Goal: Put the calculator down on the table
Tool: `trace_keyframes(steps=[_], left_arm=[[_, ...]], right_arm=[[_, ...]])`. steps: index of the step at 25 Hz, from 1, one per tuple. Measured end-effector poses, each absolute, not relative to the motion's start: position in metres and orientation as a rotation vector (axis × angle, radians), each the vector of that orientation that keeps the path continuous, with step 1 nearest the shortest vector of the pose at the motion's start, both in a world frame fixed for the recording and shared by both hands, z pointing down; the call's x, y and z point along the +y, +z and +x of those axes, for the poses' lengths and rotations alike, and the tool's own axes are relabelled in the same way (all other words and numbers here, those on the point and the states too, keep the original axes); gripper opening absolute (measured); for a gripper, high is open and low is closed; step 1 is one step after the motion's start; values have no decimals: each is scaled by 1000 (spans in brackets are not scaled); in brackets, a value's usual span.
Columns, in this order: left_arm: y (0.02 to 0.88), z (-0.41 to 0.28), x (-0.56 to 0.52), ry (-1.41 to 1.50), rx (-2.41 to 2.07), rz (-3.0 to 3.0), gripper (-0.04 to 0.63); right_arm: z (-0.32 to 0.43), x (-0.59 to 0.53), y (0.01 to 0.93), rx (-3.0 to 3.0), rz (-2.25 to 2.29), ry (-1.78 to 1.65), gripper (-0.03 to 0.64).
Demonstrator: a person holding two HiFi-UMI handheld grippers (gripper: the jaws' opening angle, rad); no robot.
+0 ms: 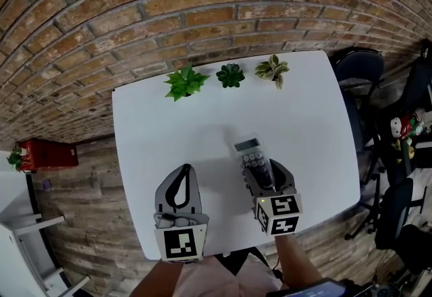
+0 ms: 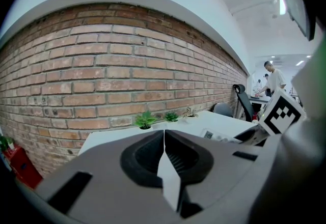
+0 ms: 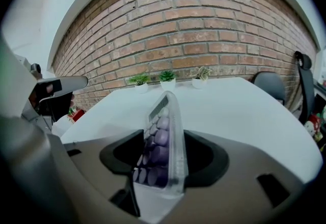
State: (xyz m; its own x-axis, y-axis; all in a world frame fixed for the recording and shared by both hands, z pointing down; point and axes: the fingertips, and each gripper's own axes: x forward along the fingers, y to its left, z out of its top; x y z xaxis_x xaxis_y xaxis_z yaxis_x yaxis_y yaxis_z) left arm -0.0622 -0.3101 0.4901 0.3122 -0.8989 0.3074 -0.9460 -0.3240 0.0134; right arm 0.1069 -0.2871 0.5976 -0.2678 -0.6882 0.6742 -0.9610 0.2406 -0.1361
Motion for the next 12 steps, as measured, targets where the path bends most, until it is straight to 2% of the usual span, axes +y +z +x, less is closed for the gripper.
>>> trace_keyframes(steps=[12], left_arm=[[487, -61, -308, 365, -1692, 2399, 12]], right_arm=[[119, -285, 605, -1999, 1531, 796, 288]])
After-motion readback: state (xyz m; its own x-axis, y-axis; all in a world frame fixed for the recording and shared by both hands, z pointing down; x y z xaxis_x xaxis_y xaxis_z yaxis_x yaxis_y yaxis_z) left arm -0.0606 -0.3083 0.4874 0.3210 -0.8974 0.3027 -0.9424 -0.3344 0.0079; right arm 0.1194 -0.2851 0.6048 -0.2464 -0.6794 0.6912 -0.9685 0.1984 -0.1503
